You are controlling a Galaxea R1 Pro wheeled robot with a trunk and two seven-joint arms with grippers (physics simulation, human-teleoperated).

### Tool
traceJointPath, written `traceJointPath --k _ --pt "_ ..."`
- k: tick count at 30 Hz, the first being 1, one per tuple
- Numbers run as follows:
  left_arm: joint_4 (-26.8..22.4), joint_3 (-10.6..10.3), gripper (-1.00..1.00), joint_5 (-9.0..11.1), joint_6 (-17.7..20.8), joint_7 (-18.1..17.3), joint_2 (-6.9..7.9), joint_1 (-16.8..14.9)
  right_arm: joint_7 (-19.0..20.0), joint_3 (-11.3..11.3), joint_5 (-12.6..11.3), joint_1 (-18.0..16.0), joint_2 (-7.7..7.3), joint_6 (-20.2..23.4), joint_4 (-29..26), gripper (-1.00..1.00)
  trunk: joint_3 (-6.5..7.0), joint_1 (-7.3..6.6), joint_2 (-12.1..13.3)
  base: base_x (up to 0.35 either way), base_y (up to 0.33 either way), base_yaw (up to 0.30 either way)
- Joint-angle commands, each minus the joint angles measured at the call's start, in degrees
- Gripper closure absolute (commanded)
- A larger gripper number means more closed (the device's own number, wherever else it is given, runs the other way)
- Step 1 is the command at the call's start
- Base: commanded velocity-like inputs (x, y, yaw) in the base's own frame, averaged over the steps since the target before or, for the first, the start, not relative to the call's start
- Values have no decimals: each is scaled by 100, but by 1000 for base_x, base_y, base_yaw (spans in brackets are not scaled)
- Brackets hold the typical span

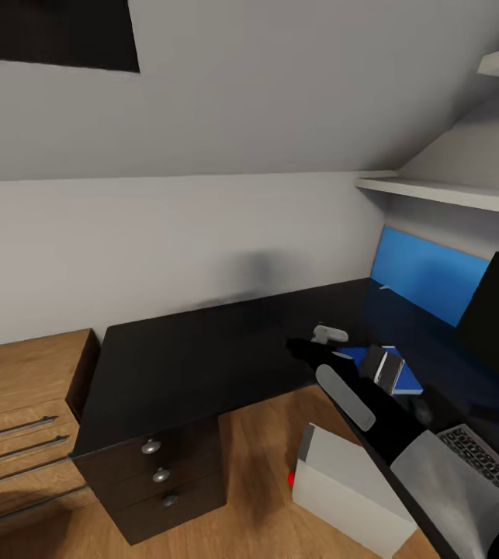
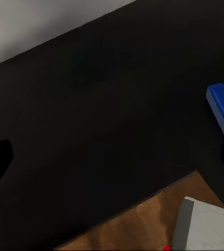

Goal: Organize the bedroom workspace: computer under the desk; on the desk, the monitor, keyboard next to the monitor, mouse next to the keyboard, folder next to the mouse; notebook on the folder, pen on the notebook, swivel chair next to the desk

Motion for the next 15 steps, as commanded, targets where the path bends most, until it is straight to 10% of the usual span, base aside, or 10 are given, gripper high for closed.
traceJointPath --k 1,9,15 --pt "-2 13 -100 27 -12 -1 -4 -2 -45 22 -29 -7 11 13 -9 -100 12 -26 37 -334 71 74" --pt "1 13 -100 25 63 1 -4 -2 -91 31 15 -7 173 12 -8 -100 156 -201 358 -334 47 208" --pt "23 13 -100 31 976 -5 34 -2 -382 284 238 -7 371 -21 26 -100 263 -333 598 -302 7 269"
